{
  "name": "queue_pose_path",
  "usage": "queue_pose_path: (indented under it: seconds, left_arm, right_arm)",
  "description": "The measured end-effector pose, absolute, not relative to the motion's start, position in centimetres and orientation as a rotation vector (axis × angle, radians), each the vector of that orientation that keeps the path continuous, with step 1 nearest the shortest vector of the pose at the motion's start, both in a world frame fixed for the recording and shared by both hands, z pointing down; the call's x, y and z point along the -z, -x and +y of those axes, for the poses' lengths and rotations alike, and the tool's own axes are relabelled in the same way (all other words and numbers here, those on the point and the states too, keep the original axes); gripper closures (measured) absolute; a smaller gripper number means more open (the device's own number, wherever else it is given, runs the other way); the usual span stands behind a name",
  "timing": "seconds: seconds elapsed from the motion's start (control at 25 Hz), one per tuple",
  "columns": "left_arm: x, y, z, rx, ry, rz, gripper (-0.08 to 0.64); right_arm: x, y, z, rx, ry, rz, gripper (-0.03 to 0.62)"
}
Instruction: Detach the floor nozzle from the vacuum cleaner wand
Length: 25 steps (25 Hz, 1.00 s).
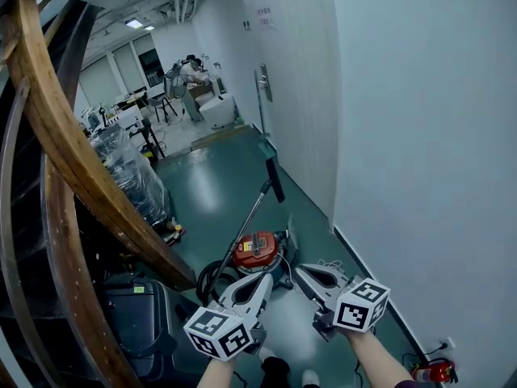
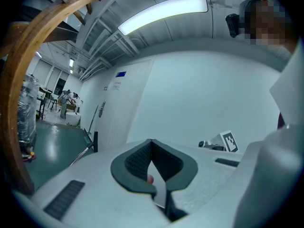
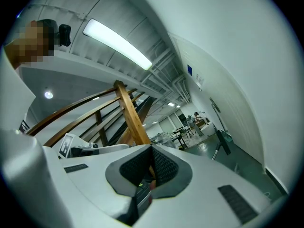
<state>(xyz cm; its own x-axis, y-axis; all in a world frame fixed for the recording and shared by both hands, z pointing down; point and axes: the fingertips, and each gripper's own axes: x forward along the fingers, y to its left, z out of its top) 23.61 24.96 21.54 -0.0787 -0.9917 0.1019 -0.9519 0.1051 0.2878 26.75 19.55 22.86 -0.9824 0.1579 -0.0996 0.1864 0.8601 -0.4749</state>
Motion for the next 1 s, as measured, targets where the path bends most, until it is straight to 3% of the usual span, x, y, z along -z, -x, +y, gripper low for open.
queue_pose_path:
  seconds: [0.36,1.0]
  left_arm:
    - [-22.9,-18.0,22.0,0.194,-1.946,-2.081,0.557]
    - [-25.2,-1.7,20.7,0.189,-1.970,-2.005,0.557]
  right_arm:
    - [-24.1,-21.4,16.9,0.769,-0.229,2.988,0.575]
    - [-25.9,-7.1,14.9,0.805,-0.049,3.033,0.575]
